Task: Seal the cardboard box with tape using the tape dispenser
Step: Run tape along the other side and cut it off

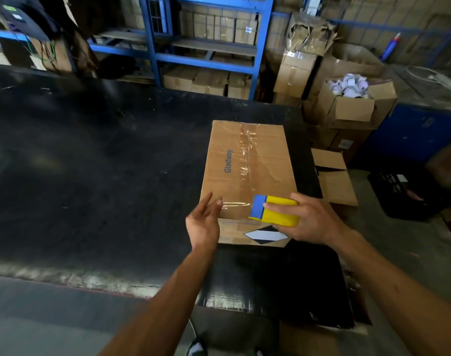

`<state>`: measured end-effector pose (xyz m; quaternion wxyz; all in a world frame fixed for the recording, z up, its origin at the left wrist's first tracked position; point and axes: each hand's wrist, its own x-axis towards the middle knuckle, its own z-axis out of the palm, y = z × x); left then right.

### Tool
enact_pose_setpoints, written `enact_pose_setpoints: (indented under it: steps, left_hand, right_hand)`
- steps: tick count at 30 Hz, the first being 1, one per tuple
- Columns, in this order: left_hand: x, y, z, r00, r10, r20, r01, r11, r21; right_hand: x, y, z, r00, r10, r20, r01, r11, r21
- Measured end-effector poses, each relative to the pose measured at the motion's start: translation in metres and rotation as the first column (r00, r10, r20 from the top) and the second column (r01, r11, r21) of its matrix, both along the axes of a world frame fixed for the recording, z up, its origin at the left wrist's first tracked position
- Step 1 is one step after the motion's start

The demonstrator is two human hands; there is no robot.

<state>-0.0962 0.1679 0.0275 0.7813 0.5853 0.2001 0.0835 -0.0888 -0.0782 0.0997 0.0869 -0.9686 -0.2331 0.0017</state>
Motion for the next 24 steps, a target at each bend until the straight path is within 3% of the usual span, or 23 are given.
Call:
enact_pose_setpoints:
  steps: [6, 15, 24]
  left_hand:
    - [-0.011, -0.018, -0.040, 0.988, 0.154, 0.004, -0.142, 0.900, 0.412]
    - [-0.009, 0.004, -0.040, 0.916, 0.399, -0.054, -0.368, 0.884, 0.290]
    - [-0.006, 0.007, -0.045, 0.923, 0.380, -0.064, -0.342, 0.885, 0.314]
  right_hand:
    - [0.000, 0.012, 0.001, 0.998, 0.041, -0.037, -0.047, 0.986, -0.159]
    - [0.011, 0.062, -0.001, 0.987, 0.124, -0.101, -0.144, 0.963, -0.228]
    - [0.018, 0.068, -0.005, 0.985, 0.102, -0.139, -0.138, 0.949, -0.283]
